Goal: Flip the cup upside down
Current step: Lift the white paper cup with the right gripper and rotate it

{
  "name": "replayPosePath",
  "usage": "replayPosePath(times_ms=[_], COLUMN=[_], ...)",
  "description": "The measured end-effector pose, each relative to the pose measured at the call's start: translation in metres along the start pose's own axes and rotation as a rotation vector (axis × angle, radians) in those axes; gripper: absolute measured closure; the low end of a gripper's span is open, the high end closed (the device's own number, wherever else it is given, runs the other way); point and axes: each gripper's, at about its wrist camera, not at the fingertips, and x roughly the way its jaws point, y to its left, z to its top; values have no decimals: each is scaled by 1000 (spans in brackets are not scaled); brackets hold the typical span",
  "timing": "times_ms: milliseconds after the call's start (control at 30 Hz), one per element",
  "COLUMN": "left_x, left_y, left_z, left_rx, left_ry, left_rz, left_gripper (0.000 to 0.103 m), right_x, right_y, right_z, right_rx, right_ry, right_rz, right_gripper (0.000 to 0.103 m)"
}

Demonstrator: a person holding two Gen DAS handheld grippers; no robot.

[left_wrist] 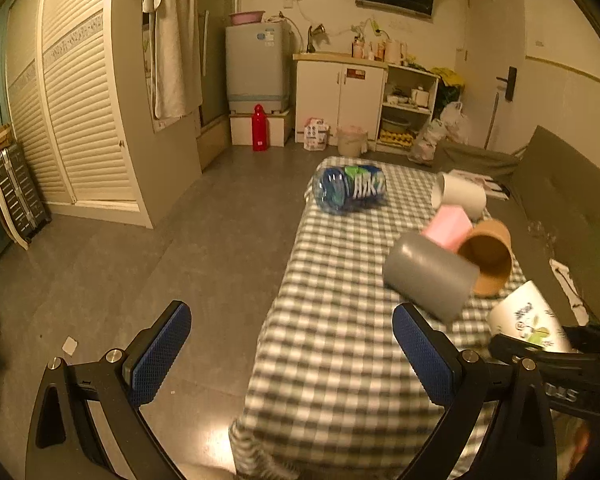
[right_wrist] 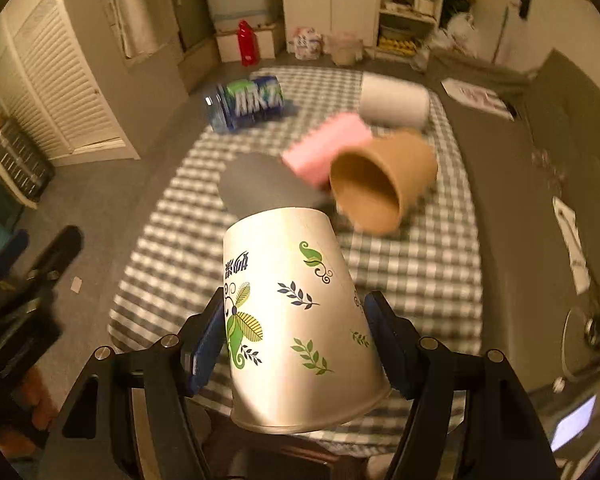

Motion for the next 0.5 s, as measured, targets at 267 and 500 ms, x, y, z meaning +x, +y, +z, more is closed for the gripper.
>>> replayPosePath(times_ms=[267, 500], left_x=[-4, 4], left_y=[-2, -15], left_z=[-29, -38], left_rx=[7, 19], left_ry=[43, 113], left_rz=[-2, -10], left_gripper=[0, 0], right_x=[35, 48], right_y=[-7, -21], right_z=[-24, -30], right_rx=[57, 93], right_ry=[48, 50], right_rz=[-34, -15], right_gripper=[36, 35])
